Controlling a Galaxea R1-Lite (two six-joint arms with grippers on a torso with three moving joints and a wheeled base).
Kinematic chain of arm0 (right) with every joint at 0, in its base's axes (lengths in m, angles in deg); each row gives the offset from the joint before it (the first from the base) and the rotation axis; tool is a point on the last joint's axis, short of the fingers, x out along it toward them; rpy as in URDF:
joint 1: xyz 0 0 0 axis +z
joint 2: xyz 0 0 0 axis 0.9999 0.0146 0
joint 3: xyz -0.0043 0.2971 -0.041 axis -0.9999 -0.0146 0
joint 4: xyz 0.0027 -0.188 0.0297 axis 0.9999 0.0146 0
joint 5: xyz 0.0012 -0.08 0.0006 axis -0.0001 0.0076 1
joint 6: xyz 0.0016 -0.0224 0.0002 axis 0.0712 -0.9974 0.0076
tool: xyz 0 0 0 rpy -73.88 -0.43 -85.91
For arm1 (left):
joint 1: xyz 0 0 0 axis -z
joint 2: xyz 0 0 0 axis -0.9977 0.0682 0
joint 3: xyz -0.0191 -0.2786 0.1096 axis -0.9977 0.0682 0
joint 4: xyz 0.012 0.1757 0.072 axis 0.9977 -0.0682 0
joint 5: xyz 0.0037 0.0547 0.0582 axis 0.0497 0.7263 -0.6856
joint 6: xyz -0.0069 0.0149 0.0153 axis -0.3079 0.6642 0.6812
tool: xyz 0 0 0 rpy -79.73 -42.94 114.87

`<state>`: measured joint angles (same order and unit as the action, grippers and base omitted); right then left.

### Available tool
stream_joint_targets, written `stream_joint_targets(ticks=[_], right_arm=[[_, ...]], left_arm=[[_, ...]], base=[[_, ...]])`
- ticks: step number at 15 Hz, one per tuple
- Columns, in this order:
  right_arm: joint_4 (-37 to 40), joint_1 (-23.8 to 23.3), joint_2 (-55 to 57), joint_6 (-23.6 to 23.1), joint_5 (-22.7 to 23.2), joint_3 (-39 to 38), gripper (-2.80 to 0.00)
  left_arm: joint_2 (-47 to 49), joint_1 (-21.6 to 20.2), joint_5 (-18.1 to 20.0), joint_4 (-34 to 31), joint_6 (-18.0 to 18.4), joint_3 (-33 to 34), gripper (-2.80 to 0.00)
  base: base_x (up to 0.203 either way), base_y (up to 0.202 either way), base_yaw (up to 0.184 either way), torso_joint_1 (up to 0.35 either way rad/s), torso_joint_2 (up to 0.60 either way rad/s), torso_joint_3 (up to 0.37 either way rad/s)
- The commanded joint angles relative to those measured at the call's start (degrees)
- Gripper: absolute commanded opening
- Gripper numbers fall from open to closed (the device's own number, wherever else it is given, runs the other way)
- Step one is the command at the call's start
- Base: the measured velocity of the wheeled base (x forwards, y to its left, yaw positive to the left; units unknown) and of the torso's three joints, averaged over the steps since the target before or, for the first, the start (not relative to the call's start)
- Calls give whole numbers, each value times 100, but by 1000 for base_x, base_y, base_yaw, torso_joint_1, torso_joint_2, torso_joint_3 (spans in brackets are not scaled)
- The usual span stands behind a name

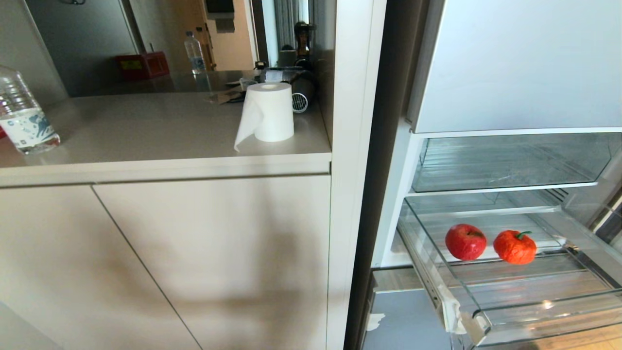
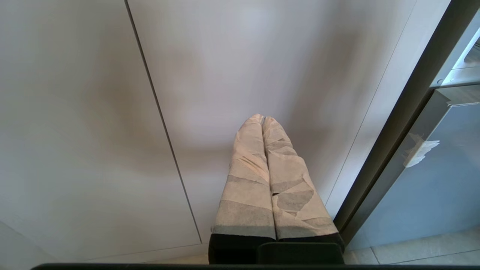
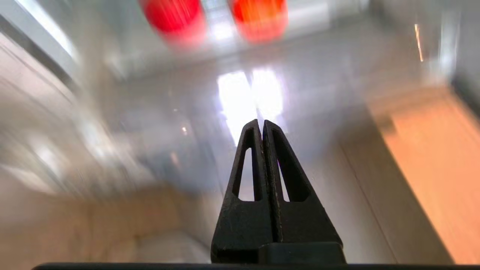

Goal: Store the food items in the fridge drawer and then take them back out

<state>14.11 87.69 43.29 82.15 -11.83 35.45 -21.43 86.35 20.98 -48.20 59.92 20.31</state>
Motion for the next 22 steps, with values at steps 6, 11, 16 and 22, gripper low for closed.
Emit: stream_joint_targets(ticks=[6, 11, 16, 22], right_arm=[[180, 483, -1243, 187, -253, -937, -280], [50, 463, 881, 179, 163, -890, -280], [-1145, 440, 2873, 201, 556, -674, -280], [-1559, 438, 4689, 170, 593, 609, -280]], left_arm=[[9, 0, 1, 0, 0, 0, -280], [9, 0, 1, 0, 0, 0, -280], [9, 0, 1, 0, 0, 0, -280], [9, 0, 1, 0, 0, 0, -280]], base=[[0, 0, 0, 0, 0, 0], [0, 0, 0, 0, 0, 0], [0, 0, 0, 0, 0, 0], [0, 0, 0, 0, 0, 0]])
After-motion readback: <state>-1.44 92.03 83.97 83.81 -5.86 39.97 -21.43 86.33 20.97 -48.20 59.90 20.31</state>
